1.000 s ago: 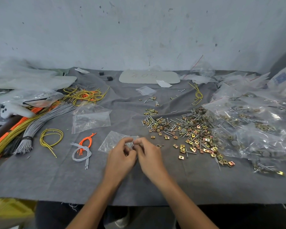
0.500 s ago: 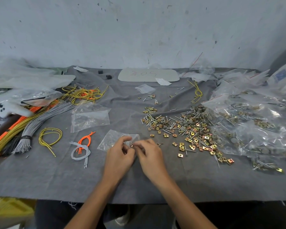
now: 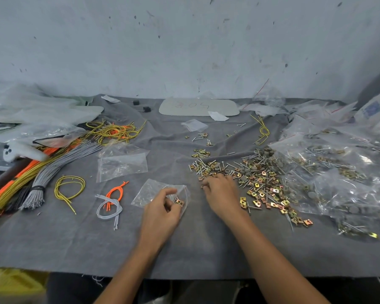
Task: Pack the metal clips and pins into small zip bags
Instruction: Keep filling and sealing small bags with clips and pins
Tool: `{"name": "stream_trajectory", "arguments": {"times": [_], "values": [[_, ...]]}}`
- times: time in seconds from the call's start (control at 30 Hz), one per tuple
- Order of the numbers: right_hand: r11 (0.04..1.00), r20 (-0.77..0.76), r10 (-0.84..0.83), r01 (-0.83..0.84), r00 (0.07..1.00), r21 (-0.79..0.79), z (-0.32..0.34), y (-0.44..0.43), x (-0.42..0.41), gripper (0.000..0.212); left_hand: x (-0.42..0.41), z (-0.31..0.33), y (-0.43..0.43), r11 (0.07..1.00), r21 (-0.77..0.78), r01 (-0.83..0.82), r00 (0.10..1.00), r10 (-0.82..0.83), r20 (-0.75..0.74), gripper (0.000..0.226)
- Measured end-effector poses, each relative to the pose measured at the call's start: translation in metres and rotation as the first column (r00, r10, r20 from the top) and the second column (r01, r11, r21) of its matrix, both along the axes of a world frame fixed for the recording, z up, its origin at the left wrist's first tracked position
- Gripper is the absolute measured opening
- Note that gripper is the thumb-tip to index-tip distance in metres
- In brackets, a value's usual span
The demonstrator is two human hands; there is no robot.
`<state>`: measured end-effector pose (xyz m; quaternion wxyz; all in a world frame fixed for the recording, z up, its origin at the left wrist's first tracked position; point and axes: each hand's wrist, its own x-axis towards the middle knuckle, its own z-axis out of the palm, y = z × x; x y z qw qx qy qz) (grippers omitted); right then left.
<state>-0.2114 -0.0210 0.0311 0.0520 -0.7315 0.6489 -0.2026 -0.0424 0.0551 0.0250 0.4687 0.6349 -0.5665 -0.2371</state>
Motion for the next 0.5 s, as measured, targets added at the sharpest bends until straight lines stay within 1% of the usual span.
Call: {"name": "stream_trajectory", "arguments": {"times": [0.07, 0.13, 0.2, 0.27, 0.3, 0.4, 0.5], "values": [[1.0, 0.013, 0.0, 0.0, 1.0, -0.018, 0.0, 0.001, 0.0, 0.014, 0.0, 0.0, 0.0, 1.0, 0.004, -0.002, 1.0, 0.002, -0.004, 0.032], [0.999, 0.089, 0.009, -0.005, 0.996, -0.046, 0.002, 0.007, 0.002, 0.005, 0.001, 0.001, 0.0, 1.0, 0.004, -0.001, 1.0, 0.001, -0.012, 0.032], [0.995, 0.278, 0.062, -0.038, 0.958, -0.092, 0.005, 0.015, 0.006, 0.003, 0.0, 0.002, 0.001, 1.0, 0.006, -0.001, 1.0, 0.001, -0.012, 0.032], [0.985, 0.462, 0.139, -0.076, 0.876, -0.154, 0.007, 0.029, 0.014, 0.005, 0.0, 0.002, 0.001, 1.0, 0.009, -0.002, 1.0, 0.002, -0.014, 0.032], [0.981, 0.513, 0.16, -0.077, 0.844, -0.179, 0.007, 0.037, 0.018, 0.007, 0.0, 0.002, 0.001, 1.0, 0.009, 0.0, 1.0, 0.001, -0.015, 0.032], [0.971, 0.554, 0.201, -0.09, 0.808, -0.221, 0.001, 0.056, 0.034, 0.012, 0.0, 0.004, 0.001, 1.0, 0.015, 0.0, 1.0, 0.0, -0.002, 0.034], [0.964, 0.52, 0.254, -0.171, 0.816, -0.203, -0.007, 0.064, 0.044, 0.015, 0.001, 0.003, 0.003, 1.0, 0.021, 0.001, 1.0, -0.001, -0.012, 0.037]]}}
